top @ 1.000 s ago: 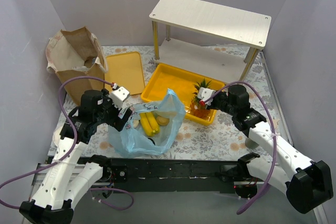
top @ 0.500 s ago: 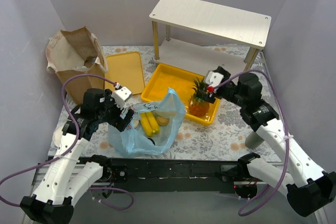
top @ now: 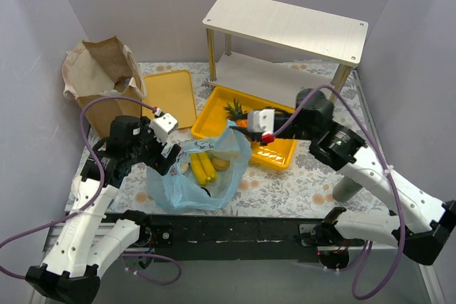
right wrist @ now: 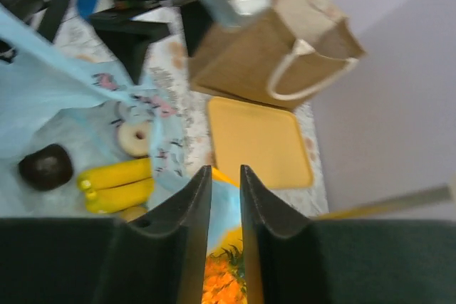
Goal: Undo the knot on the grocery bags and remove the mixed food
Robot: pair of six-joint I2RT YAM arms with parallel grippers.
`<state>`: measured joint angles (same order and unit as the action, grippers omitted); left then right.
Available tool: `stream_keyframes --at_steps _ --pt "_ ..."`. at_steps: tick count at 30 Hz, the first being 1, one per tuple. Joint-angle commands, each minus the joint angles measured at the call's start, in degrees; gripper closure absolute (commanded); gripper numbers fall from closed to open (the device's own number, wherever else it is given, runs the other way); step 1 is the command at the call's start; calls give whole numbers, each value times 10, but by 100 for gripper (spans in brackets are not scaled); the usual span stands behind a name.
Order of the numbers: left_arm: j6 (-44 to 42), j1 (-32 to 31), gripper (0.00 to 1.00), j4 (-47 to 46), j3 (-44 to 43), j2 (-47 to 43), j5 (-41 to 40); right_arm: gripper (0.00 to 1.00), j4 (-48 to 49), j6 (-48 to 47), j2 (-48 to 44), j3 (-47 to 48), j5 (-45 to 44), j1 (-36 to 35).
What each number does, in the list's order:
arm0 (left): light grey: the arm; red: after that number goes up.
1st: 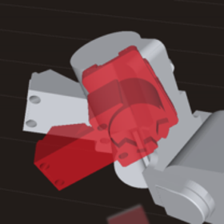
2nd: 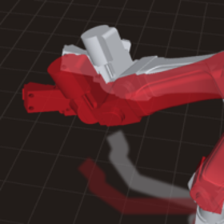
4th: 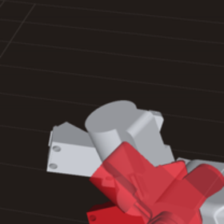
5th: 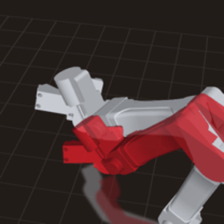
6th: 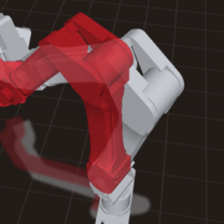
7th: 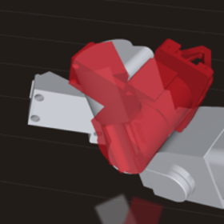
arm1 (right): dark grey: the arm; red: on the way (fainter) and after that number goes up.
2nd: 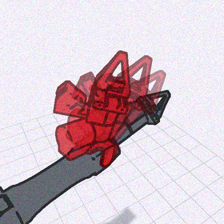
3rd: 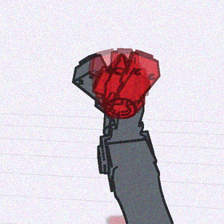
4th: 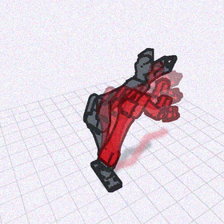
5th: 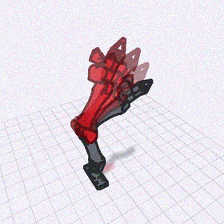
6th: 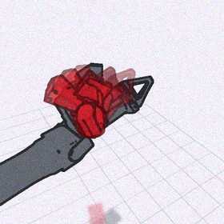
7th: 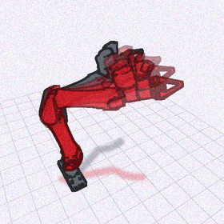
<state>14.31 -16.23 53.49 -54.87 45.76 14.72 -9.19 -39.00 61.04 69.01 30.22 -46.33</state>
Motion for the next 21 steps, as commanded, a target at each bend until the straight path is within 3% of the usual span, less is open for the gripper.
stream_keyframes --at_steps 1,2,11,16,21 --pt "-12 3 2 0 -49 14 -22 78 -41 -68 46 13 30 -94" --pt "-12 3 2 3 -51 13 -21 86 -38 -83 62 7 31 -107" --pt "-9 4 2 34 -39 -20 -17 90 28 -150 103 -156 19 -235" --pt "-6 3 2 42 -16 -23 -2 90 129 -30 112 -229 58 -275" --pt "-9 3 2 43 3 -28 -2 98 167 103 151 -218 88 -294"
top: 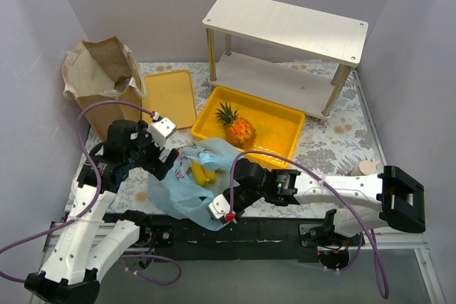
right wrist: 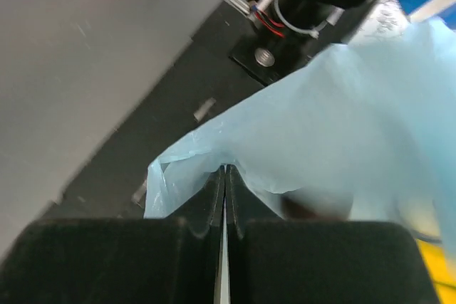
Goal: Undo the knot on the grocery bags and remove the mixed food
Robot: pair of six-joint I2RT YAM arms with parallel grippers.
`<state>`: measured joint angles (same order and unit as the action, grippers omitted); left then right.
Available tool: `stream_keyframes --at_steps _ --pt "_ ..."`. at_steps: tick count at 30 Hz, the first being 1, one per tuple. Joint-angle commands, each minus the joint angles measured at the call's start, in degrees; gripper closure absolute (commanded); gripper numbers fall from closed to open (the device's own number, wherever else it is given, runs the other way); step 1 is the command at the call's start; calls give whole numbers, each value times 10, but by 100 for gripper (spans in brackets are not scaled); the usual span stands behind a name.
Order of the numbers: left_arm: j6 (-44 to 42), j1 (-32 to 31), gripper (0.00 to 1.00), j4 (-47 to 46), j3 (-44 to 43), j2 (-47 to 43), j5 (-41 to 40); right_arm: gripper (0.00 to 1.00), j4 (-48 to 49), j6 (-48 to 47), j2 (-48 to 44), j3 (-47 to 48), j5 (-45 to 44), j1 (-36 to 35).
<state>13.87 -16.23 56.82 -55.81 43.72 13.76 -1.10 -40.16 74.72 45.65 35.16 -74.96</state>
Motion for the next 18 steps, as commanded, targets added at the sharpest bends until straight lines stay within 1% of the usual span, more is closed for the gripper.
stream_keyframes --at_steps 1,2,4,5,7,8,10,11,12,15,16,17,18 --pt "-4 3 2 9 11 -7 7 98 70 106 14 19 25 -5" --pt "-3 4 2 8 7 -7 6 98 54 64 10 28 12 -1" --pt "1 4 2 10 -5 -5 4 97 21 39 1 34 -37 17" --pt "0 4 2 11 -9 -4 3 93 12 15 -7 40 -50 26" --pt "-3 4 2 11 -16 -3 -1 88 -25 -15 -15 52 -78 53" --pt "-5 4 2 11 -18 -2 -2 84 -44 -27 -19 57 -83 62" --pt "-6 3 2 12 -24 0 -7 80 -71 -65 -13 83 -86 83" --pt "-6 4 2 11 -25 0 -6 75 -88 -80 -2 90 -90 85" --pt "-5 4 2 8 -26 2 -7 72 -89 -106 2 95 -96 86" --pt "-2 4 2 0 -25 2 -9 64 -73 -132 24 96 -111 86" --pt "-2 4 2 -3 -25 3 -12 62 -73 -163 32 97 -106 86" --pt "-2 4 2 -4 -26 4 -15 57 -72 -177 45 96 -104 86" --pt "-3 4 2 -7 -29 6 -17 54 -66 -189 52 95 -104 86"
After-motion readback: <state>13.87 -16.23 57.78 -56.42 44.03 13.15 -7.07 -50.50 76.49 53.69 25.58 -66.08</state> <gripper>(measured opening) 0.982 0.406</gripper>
